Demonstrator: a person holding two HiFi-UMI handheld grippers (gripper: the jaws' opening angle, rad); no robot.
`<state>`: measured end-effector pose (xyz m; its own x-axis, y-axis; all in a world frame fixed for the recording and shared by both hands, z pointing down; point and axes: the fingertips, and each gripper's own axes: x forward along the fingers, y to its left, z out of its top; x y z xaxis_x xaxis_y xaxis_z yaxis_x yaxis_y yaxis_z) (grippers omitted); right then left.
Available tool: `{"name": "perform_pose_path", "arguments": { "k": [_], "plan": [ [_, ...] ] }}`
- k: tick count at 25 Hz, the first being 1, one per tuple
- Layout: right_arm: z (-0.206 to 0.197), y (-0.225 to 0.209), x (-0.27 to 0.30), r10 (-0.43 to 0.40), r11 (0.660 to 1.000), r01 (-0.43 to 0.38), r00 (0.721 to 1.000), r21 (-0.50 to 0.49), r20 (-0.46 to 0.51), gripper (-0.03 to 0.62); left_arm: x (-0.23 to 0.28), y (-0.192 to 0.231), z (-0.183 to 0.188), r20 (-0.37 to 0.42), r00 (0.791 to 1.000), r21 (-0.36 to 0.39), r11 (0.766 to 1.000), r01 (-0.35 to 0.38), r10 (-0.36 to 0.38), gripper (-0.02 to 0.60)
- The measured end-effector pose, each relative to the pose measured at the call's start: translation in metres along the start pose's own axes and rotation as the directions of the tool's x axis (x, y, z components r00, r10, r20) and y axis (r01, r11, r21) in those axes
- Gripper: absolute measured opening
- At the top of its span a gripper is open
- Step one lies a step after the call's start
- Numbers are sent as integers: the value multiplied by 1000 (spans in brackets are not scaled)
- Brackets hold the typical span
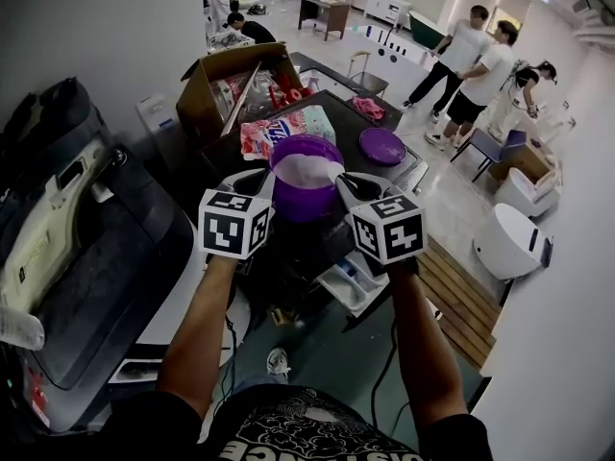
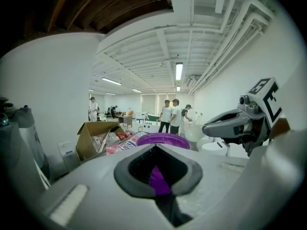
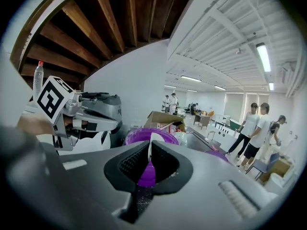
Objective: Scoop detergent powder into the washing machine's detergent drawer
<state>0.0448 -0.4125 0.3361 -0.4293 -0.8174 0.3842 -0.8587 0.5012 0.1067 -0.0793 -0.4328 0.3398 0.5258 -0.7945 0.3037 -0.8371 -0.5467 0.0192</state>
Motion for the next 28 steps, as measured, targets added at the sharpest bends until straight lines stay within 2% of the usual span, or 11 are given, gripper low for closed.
{"name": "perform_pose_path", "arguments": {
  "k": [6,10,18,24,28],
  "plan": [
    [5,-6,26,23,992,-37,994,-123,-109,37,11,7,11,2,1000,26,1000,8,-8,1],
    [4,-7,44,36,974,-76,982,-212,-187,37,20,10,16,5,1000,35,999,22,-22,1],
    [0,-3,80,38,905,-166,948,-391,-315,35,33,19,24,21,999,31,999,45,-45,1],
    [-4,-6,102,19,862,-209,924,-462,-382,35,45,25,23,16,998,31,998,62,-62,1],
    [-9,-7,113,-17,814,-241,900,-529,-436,35,49,31,21,14,998,21,998,66,-66,1]
  ]
}}
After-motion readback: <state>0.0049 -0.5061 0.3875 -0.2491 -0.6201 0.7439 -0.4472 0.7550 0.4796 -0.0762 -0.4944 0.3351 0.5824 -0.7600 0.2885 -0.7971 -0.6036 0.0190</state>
